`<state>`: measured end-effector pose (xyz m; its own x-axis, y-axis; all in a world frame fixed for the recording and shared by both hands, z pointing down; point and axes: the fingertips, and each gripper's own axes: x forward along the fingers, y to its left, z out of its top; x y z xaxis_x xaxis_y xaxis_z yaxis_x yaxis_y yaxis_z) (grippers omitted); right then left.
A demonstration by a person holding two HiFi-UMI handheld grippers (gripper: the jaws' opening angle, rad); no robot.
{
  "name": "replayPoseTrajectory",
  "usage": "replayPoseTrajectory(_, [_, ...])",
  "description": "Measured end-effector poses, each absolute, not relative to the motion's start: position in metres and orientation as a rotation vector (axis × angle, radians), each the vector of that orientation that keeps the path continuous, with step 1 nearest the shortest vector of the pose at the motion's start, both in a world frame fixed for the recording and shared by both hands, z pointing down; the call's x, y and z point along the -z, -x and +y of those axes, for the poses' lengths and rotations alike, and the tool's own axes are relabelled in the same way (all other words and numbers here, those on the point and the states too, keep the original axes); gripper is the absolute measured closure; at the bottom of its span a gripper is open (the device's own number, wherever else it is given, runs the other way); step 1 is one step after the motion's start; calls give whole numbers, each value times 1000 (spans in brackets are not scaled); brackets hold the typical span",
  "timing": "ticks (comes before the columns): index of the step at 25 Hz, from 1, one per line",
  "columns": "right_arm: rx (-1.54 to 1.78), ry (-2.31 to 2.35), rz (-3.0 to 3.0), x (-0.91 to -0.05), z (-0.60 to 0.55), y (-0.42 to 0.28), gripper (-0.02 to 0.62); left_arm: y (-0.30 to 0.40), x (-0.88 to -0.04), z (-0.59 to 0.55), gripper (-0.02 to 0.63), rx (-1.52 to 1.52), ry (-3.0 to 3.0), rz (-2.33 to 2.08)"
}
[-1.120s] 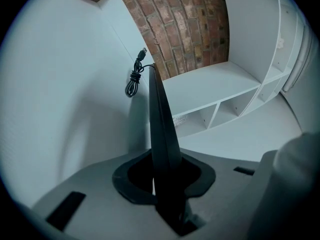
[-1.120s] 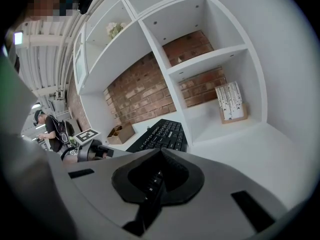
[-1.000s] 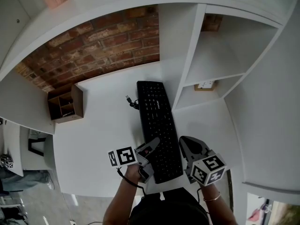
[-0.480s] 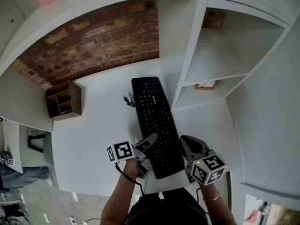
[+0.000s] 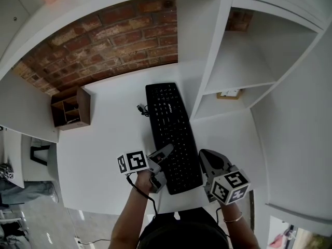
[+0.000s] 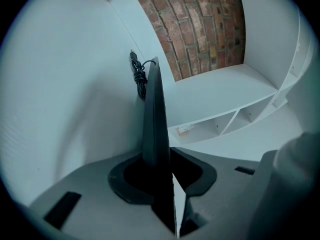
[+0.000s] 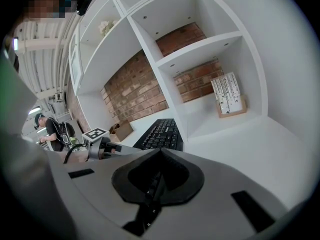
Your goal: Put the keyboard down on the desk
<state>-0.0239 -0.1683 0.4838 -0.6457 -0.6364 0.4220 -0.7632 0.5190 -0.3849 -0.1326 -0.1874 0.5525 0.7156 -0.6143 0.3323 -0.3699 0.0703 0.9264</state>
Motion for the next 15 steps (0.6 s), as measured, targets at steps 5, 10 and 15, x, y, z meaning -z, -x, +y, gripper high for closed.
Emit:
replayPoseTrajectory(5, [-808,-1172,-2529,-486,-168,27,590,134,-554,-189,495,192,-1550,-870])
replayPoseTrajectory(10, [-797,-1125,-2529,-490,-166,38,591,137,-556,-190,488,166,-1545,-887])
replayPoseTrajectory(15, [-784,-1071,-2539,-492,-165,54,591,143,-559,-190,465,98,-1546,-933])
